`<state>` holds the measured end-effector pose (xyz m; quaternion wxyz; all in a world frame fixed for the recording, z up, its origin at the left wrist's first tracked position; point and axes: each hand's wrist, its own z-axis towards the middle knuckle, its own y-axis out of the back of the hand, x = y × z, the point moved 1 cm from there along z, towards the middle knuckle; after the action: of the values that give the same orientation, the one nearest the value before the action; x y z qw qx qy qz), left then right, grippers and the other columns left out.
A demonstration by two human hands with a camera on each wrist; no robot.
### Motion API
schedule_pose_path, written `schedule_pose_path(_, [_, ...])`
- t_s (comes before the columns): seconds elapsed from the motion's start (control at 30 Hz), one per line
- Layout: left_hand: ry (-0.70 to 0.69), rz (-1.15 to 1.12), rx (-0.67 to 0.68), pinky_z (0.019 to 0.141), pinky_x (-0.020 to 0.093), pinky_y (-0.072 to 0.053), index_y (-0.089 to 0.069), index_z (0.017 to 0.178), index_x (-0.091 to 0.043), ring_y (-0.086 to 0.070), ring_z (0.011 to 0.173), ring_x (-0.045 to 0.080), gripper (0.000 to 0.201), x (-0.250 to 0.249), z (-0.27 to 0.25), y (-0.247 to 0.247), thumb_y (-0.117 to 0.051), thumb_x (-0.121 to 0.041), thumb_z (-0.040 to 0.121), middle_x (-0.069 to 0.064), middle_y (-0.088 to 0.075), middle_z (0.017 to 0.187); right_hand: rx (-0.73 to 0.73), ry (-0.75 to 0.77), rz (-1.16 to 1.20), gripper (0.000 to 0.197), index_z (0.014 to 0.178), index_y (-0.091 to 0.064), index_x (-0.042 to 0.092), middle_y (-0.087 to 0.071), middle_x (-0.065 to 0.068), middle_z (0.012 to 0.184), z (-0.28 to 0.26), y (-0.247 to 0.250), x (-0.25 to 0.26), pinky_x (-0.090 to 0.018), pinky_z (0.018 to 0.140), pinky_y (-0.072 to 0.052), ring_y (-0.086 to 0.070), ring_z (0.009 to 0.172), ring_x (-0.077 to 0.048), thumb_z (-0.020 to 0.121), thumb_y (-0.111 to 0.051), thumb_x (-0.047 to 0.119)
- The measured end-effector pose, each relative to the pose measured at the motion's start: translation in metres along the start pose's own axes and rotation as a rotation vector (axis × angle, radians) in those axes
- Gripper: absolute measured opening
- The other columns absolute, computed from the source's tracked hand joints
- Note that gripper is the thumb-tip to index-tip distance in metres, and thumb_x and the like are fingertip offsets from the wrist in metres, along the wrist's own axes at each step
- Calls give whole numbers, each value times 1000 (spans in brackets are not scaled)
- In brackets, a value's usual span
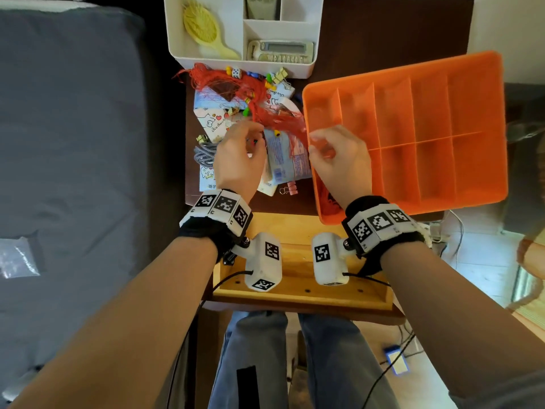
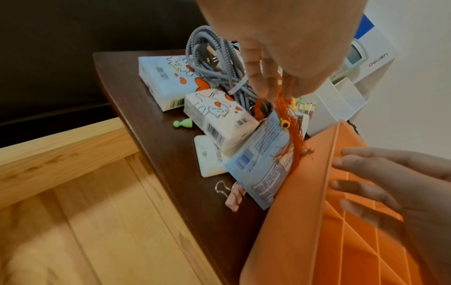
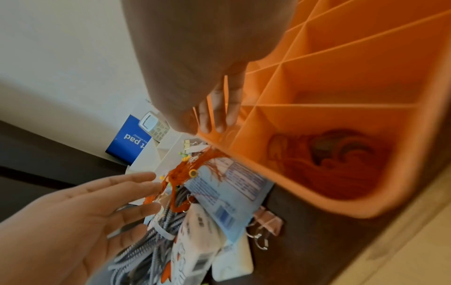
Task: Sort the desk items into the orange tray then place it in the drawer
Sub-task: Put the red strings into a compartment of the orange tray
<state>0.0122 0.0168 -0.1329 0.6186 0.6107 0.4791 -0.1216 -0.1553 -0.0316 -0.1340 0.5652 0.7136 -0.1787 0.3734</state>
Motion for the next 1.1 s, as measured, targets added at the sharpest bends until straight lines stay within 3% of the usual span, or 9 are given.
schedule_pose_path(0.2, [60, 84, -65, 84, 36, -51, -53, 128, -13, -61, 97, 25, 38, 8, 35, 5, -53, -15, 89, 10, -58, 123, -45, -61, -13, 15, 97, -64, 18, -65, 0, 93, 24, -13, -2, -36, 75, -53, -60, 84, -14, 84, -61, 26])
schedule_pose_path(0.33, [112, 309, -113, 93, 40, -39, -46, 134, -16, -41, 124, 29, 44, 14, 59, 5, -48, -26, 92, 6, -49, 138, -41, -100, -47, 15, 96, -63, 17, -62, 5, 87, 36, -18, -3, -29, 73, -52, -57, 77, -10, 86, -62, 28])
schedule_pose_path(0.47, [328, 404, -87, 104, 45, -25, -32, 142, -20, -24, 137, 26, 54, 19, 79, 4, -42, -42, 94, 3, -32, 150, -89, -121, -40, 17, 98, -61, 17, -57, 7, 77, 42, -21, 1, -31, 65, -50, -54, 68, -11, 86, -62, 29])
schedule_pose_path(0.6, [389, 400, -99, 103, 45, -25, -40, 136, -18, -29, 133, 27, 54, 23, 91, 6, -46, -46, 90, 4, -38, 143, -131, -68, -20, 11, 94, -61, 14, -56, 0, 68, 48, -23, 9, -35, 58, -46, -51, 60, -16, 85, -62, 22])
schedule_pose_path(0.8, [390, 417, -147, 96, 43, -29, -51, 123, -15, -34, 125, 28, 62, 26, 98, 7, -60, -55, 77, 6, -44, 132, -79, 18, -6, 7, 83, -65, 14, -54, 11, 73, 62, -36, 13, -25, 59, -42, -49, 62, -7, 84, -61, 20])
schedule_pose_path(0.97, [408, 318, -174, 97, 41, -27, -52, 114, -15, -33, 124, 25, 60, 24, 99, 10, -71, -48, 68, 4, -44, 127, -64, 15, -13, 8, 83, -67, 13, -54, 10, 73, 65, -39, 11, -23, 61, -39, -50, 63, -7, 83, -63, 19])
schedule_pose_path(1.1, [379, 293, -173, 96, 41, -27, -58, 108, -14, -33, 122, 27, 44, 19, 99, 8, -67, -38, 72, 5, -43, 127, -44, 15, -26, 8, 84, -67, 13, -56, 7, 74, 65, -37, 14, -24, 61, -41, -51, 65, -8, 83, -63, 20])
